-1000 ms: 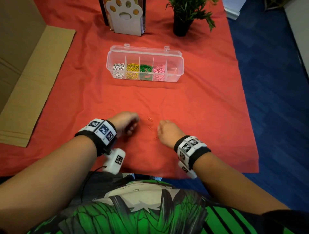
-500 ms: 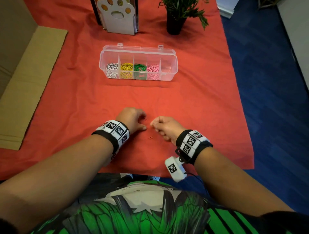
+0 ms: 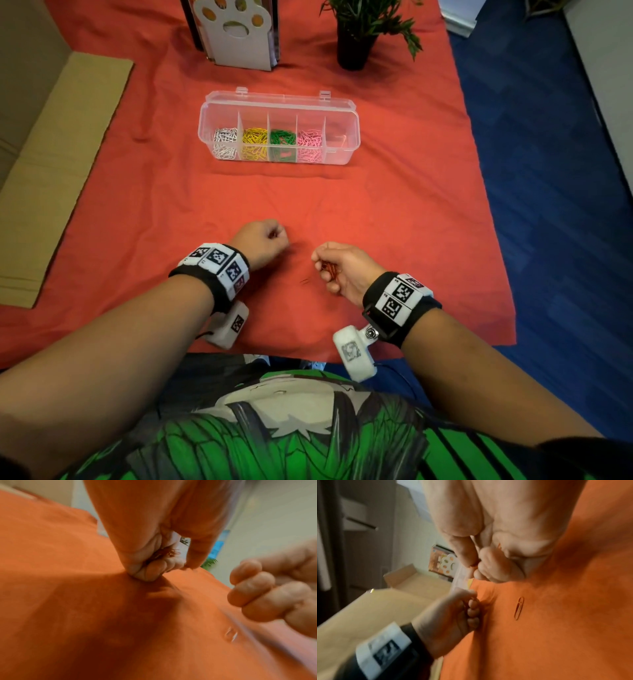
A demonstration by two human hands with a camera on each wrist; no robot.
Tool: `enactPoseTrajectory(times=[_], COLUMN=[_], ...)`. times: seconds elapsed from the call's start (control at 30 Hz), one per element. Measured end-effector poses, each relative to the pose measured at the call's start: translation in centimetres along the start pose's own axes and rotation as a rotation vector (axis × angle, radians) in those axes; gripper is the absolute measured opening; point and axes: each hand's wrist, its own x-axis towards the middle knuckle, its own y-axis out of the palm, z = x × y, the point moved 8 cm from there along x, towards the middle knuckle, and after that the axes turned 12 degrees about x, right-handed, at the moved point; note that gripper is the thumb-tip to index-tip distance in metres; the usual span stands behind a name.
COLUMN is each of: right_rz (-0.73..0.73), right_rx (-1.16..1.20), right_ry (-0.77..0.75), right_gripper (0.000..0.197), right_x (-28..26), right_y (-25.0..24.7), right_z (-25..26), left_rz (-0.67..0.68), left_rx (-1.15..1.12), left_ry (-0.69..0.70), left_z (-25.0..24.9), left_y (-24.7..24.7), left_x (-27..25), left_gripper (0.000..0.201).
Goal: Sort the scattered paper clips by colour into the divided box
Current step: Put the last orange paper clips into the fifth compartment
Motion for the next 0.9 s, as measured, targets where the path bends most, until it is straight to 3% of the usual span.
enactPoseTrajectory(times=[0.07,0.13,0.2,0.27,0.33,0.43,0.6,0.7,0.77,0.83,0.9], right_rz=[-0.047,-0.064,-0.027,-0.013,-0.048,-0.030,-0.042,-0.042,-0.017,0.019,0.038], right_rx=[-0.301,-0.777,-1.079,-1.102,-1.067,-1.297,-1.665,-1.679,-1.550,-1.278,-0.785], right_ry=[-0.096,-0.214,-0.288,-0.283,-0.307,-0.419,-0.527,-0.490,-0.414,-0.304,-0.137], right_gripper=[0.023,0.020,0.023,0.027,0.025,0.018,0.021,0.028,0.024,0.015,0.015], right_x=[0.4,0.8,0.8,0.7,0.3,-0.3,-0.9,-0.8,-0.2,0.2,0.1], right_y=[-0.1,0.2,1.1,1.3,1.2,2.1,4.2,4.5,3.7,2.4,0.6], right_z=[0.6,1.2,0.9,0.4,0.6,0.6,-0.3,-0.5,0.0,0.8,1.1], left_rz=[0.040,0.107,0.230,0.317,0.328,0.289,0.216,0.217,0.240,0.269,0.277], left_rx=[-0.381,-0.742,-1.032,-1.212,-1.312,-1.346,-1.098,-0.965,-0.913,-0.912,-0.952], left_ry=[-0.165,-0.278,-0.270,-0.196,-0.204,-0.288,-0.460,-0.464,-0.450,-0.409,-0.343], left_z=[0.8,1.0,0.0,-1.0,-1.1,-0.7,0.5,0.3,-0.5,-2.4,-5.0], left_y=[0.2,0.7,0.9,0.5,0.3,0.3,-0.2,-1.0,-1.6,-2.4,-3.7], left_x=[-0.3,-0.9,-1.6,-2.0,-2.1,-1.8,-1.1,-0.6,-0.3,0.2,1.0], left_gripper=[0.019,0.016,0.007,0.011,0.017,0.025,0.024,0.022,0.020,0.017,0.017])
